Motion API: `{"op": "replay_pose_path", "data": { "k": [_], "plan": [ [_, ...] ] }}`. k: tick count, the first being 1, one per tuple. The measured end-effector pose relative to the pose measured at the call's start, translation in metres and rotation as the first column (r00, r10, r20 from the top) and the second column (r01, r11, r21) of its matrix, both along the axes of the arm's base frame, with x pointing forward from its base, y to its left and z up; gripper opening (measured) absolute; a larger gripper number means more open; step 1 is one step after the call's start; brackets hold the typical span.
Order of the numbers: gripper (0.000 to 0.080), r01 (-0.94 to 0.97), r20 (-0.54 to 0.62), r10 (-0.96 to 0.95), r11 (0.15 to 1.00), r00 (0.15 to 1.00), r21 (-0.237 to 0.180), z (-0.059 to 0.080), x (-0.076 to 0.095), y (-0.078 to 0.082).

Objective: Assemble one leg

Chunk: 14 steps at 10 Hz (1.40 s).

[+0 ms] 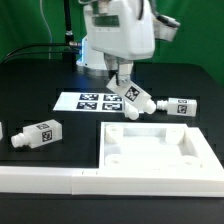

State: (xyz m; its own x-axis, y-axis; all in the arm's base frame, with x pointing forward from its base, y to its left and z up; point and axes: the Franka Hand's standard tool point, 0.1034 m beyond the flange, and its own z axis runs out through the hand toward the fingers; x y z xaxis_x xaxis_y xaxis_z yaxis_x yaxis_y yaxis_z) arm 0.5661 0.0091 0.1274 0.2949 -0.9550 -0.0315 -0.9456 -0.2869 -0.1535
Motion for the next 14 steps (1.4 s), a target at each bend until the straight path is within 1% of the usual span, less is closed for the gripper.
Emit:
{"op": "replay_pose_path", "data": {
  "k": [1, 3, 5, 6, 7, 8, 10, 11, 12, 13, 14],
  "plan": [
    [0.0287, -0.004, 0.007, 0.004, 1.000, 1.000, -0.009, 0.000, 0.001, 0.008],
    [0.0287, -0.119, 0.059, 0.127, 0.986, 0.990, -0.121, 0.007, 0.011, 0.027],
    [0.0287, -0.216, 0.089, 0.241, 0.950, 0.966, -0.225, 0.013, 0.024, 0.026],
    [0.0287, -0.223, 0.108, 0.256, 0.942, 0.960, -0.249, 0.015, 0.026, 0.038],
    [0.0287, -0.201, 0.138, 0.243, 0.944, 0.960, -0.260, 0.011, 0.025, 0.052],
    [0.0287, -0.217, 0.134, 0.261, 0.936, 0.956, -0.277, 0.006, 0.024, 0.056],
    [0.0287, -0.237, 0.132, 0.280, 0.933, 0.951, -0.269, 0.006, 0.024, 0.056],
    [0.0287, -0.380, 0.130, 0.440, 0.864, 0.888, -0.331, 0.008, 0.028, 0.048],
    [0.0287, -0.464, 0.131, 0.545, 0.798, 0.828, -0.384, 0.011, 0.031, 0.036],
    [0.0287, -0.555, 0.119, 0.666, 0.695, 0.736, -0.457, 0.014, 0.033, 0.026],
    [0.0287, -0.585, 0.105, 0.702, 0.658, 0.704, -0.474, 0.015, 0.033, 0.024]
  ]
}}
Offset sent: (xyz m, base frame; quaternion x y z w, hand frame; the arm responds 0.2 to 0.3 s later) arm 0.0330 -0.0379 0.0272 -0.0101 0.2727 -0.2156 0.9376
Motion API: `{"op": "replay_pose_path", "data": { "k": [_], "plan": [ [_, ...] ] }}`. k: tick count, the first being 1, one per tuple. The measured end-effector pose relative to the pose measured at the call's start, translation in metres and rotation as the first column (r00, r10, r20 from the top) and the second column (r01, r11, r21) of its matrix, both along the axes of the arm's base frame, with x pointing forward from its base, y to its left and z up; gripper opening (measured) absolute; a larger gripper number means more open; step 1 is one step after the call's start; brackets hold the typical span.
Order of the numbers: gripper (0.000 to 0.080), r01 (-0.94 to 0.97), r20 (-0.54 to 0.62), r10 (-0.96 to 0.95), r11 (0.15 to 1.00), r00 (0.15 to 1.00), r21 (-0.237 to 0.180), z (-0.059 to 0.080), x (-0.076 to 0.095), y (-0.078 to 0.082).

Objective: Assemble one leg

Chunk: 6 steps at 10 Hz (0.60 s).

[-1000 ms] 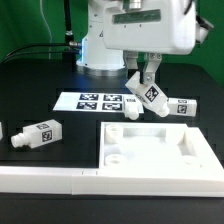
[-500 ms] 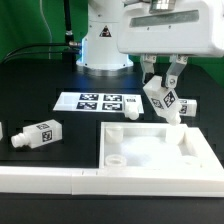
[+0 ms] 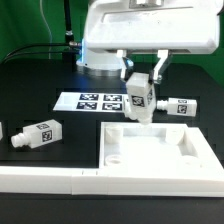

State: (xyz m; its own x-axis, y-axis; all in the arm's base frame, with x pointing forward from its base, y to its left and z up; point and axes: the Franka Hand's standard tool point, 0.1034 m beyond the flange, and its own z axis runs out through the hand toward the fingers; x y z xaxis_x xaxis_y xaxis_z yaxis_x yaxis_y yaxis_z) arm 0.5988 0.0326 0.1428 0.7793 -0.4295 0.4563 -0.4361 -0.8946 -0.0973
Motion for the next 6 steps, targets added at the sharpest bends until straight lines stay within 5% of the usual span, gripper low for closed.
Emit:
{"op": "replay_pose_path", "data": {
  "k": [4, 6],
  "plan": [
    [0.0287, 0.003, 0.009, -0.003, 1.000, 1.000, 0.008, -0.003, -0.001, 0.006],
    [0.0287, -0.165, 0.084, 0.171, 0.984, 0.982, -0.072, -0.013, -0.006, 0.052]
  ]
}}
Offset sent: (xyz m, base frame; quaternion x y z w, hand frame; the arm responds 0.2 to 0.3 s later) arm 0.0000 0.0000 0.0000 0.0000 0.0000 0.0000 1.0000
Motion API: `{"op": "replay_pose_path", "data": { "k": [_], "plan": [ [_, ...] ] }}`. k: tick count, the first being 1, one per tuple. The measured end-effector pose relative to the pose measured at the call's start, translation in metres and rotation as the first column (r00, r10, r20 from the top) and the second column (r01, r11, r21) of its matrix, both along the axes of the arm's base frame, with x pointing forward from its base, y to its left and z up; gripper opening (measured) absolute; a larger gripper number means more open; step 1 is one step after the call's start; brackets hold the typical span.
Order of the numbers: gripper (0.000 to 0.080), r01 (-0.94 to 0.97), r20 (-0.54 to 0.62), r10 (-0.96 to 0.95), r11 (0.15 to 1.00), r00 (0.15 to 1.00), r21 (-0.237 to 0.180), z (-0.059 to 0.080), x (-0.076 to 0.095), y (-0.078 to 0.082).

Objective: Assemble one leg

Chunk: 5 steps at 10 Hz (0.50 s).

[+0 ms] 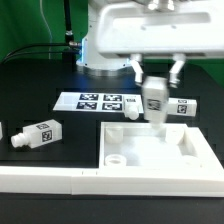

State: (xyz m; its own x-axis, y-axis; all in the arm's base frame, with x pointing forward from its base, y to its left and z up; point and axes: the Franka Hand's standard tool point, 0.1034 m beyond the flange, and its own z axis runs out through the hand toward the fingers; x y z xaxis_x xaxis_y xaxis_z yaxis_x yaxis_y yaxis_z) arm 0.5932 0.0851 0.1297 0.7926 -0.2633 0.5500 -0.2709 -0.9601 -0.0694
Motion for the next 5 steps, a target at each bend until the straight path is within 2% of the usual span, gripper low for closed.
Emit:
{"op": "replay_pose_path", "data": {
  "k": [1, 2, 3, 4, 5],
  "plan": [
    [0.0287, -0.090, 0.042, 0.092, 0.995, 0.995, -0.050, 0.003, 0.002, 0.011],
    [0.0287, -0.140, 0.091, 0.148, 0.986, 0.985, -0.092, 0.003, -0.001, 0.012],
    [0.0287, -0.017, 0.060, 0.019, 0.999, 0.998, -0.029, -0.005, -0.014, 0.005],
    [0.0287, -0.055, 0.077, 0.059, 0.997, 0.995, -0.056, 0.000, -0.011, 0.009],
    [0.0287, -0.053, 0.112, 0.061, 0.996, 0.992, -0.075, -0.004, -0.011, 0.006]
  ]
}}
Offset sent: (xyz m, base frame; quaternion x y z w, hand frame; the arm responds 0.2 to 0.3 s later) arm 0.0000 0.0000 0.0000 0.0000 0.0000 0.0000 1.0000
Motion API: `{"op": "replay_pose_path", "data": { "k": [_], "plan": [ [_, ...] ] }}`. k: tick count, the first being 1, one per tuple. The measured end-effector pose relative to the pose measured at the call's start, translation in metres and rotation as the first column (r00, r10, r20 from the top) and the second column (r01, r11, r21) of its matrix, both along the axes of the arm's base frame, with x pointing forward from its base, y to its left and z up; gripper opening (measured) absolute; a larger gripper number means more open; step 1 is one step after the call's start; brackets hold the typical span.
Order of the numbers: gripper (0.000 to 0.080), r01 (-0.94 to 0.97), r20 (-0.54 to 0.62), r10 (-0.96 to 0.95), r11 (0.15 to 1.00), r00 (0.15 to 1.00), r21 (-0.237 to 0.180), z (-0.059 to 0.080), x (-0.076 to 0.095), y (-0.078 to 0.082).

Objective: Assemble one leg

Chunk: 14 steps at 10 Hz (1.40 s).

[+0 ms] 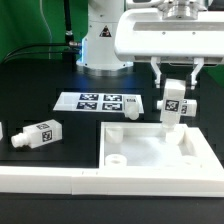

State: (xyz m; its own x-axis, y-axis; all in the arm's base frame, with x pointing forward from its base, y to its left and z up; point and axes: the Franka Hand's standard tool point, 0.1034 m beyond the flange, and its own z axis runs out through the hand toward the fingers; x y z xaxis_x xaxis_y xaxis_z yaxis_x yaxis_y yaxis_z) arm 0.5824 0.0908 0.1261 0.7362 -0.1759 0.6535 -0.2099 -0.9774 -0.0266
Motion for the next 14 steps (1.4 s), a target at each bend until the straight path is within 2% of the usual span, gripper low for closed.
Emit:
{"op": "replay_pose_path", "data": {
  "k": [1, 2, 3, 4, 5, 7, 10, 11, 12, 13, 14],
  "plan": [
    [0.0287, -0.011, -0.010, 0.011, 1.000, 1.000, -0.025, -0.006, 0.000, -0.011],
    [0.0287, 0.006, -0.046, -0.006, 1.000, 0.999, -0.001, -0.009, 0.000, -0.010],
    [0.0287, -0.003, -0.032, 0.003, 1.000, 0.999, 0.004, -0.012, -0.002, 0.002],
    [0.0287, -0.013, -0.047, 0.012, 1.000, 0.999, -0.017, -0.024, 0.000, 0.007],
    [0.0287, -0.027, -0.043, 0.025, 0.999, 0.999, -0.032, -0.025, 0.011, 0.010],
    [0.0287, -0.022, -0.021, 0.022, 1.000, 1.000, -0.020, -0.018, 0.025, 0.021],
    [0.0287, -0.030, -0.024, 0.029, 0.999, 0.999, -0.026, -0.018, 0.025, 0.021],
    [0.0287, -0.046, -0.016, 0.045, 0.998, 0.999, -0.033, -0.010, 0.030, 0.021],
    [0.0287, -0.051, 0.012, 0.052, 0.998, 0.999, -0.033, 0.005, 0.039, 0.017],
    [0.0287, -0.049, 0.031, 0.050, 0.998, 0.998, -0.040, 0.010, 0.043, 0.010],
    [0.0287, -0.039, 0.025, 0.040, 0.998, 0.999, -0.039, 0.006, 0.044, 0.004]
  ]
}}
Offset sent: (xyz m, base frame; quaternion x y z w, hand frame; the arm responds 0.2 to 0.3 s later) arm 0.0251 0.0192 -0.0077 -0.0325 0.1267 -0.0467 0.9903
